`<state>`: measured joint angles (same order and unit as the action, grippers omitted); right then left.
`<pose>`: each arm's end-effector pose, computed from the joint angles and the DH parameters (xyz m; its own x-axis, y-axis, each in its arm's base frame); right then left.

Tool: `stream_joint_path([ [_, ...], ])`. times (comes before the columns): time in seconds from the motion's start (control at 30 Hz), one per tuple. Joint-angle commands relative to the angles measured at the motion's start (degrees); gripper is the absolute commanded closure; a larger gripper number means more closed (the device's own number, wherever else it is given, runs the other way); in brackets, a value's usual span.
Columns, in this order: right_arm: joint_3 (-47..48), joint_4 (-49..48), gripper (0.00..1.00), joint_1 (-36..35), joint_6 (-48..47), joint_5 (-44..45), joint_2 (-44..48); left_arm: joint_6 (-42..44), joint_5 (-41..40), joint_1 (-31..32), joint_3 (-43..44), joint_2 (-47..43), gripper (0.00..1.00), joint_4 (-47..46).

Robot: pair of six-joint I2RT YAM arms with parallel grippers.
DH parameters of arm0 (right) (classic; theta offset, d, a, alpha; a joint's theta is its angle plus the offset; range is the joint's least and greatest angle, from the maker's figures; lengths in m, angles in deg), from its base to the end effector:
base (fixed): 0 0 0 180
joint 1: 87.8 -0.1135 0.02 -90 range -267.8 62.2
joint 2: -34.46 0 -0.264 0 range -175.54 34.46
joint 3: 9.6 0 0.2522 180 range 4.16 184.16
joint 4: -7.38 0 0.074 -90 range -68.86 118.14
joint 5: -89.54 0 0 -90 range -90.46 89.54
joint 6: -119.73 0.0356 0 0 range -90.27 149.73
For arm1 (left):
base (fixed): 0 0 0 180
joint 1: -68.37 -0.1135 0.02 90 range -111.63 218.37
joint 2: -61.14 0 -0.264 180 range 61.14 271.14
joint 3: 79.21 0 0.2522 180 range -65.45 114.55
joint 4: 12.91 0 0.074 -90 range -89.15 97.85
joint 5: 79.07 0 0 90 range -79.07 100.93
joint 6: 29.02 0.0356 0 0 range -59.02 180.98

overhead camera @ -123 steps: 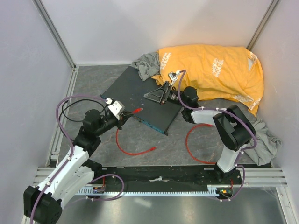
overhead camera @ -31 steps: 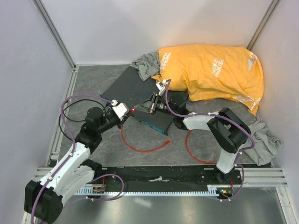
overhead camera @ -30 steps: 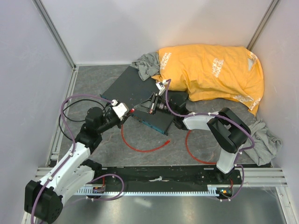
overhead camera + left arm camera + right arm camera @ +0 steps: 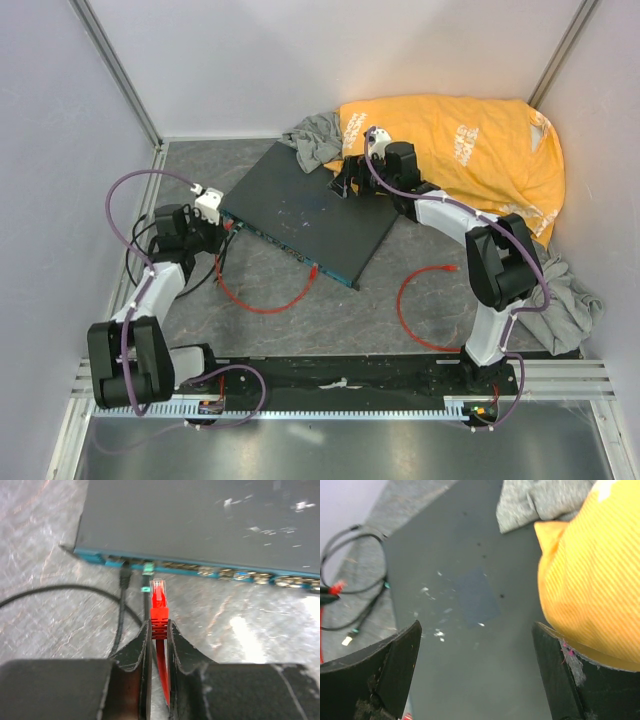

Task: Insert the plug into the switch port
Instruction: Insert the connector into the switch port.

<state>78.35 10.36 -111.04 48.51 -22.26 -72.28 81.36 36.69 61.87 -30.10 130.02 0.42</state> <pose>0.3938 0.1835 0.2454 -0.5426 0.0923 -0.8349 -0.5372 0.7260 0.4294 0.2512 0.0130 0.2165 -0.4182 0.2680 -0.8679 0.4325 0.8990 0.0693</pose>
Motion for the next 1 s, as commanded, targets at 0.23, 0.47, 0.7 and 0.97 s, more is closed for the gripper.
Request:
stream_joint_path([
  [0.23,-0.19,-1.96,0.02,-0.05,-5.78,-2.45,-1.72,1.24,4.83,-4.31,10.96,16.54,0.98,-5.11],
  [0.47,-0.28,-4.07,0.02,0.3,-3.49,-5.88,-2.86,5.8,-0.27,-4.22,13.6,22.34,0.99,-2.83],
  [0.7,-0.01,-5.03,0.02,0.66,-2.7,-7.64,-4.35,7.39,1.13,-4.4,14.13,25.6,0.98,-3.79],
  [0.97,-0.54,-5.56,0.02,0.92,-2.96,-7.9,-4.27,7.31,2.28,-4.83,14.83,27.88,0.99,-6.69],
])
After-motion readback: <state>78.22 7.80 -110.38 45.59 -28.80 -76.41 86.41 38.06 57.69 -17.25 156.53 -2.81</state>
